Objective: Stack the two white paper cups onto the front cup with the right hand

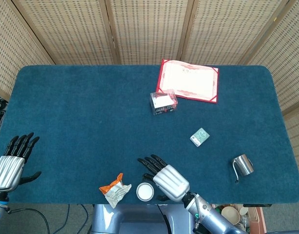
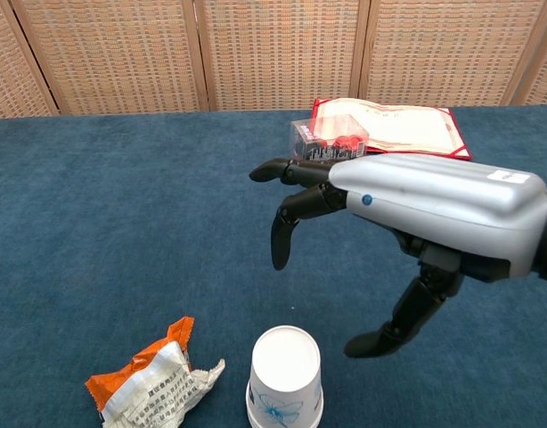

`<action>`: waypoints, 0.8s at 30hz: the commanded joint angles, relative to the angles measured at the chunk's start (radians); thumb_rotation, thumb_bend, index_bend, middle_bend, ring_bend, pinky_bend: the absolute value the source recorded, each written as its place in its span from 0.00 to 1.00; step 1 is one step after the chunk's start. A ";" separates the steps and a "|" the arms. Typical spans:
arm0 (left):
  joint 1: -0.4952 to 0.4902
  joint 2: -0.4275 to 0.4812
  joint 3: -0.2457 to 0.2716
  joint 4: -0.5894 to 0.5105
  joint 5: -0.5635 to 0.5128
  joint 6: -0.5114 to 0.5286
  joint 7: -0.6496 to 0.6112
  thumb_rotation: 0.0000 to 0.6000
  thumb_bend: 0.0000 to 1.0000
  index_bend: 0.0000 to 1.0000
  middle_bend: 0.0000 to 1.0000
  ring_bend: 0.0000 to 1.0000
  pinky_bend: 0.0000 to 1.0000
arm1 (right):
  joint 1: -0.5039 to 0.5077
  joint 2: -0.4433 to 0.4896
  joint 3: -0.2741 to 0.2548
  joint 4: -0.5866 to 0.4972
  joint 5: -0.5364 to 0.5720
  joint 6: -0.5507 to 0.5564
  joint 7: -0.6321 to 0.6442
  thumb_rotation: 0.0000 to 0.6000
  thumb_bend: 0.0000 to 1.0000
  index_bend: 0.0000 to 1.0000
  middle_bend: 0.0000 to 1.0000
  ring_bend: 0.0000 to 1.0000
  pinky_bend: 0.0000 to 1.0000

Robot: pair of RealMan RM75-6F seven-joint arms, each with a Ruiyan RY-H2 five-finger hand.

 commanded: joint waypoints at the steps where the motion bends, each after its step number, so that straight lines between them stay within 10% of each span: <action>1: -0.001 -0.001 -0.001 0.002 -0.005 -0.003 0.000 1.00 0.17 0.00 0.00 0.00 0.00 | -0.005 0.013 0.015 0.015 0.013 0.017 -0.001 1.00 0.06 0.39 0.00 0.00 0.00; 13: -0.006 -0.013 -0.009 0.014 -0.024 -0.016 -0.001 1.00 0.17 0.00 0.00 0.00 0.00 | -0.096 0.150 0.089 0.166 0.121 0.165 0.098 1.00 0.06 0.03 0.00 0.00 0.00; 24: -0.021 -0.062 -0.025 0.057 -0.059 -0.043 0.027 1.00 0.17 0.00 0.00 0.00 0.00 | -0.291 0.194 -0.005 0.368 0.024 0.374 0.269 1.00 0.06 0.00 0.00 0.00 0.00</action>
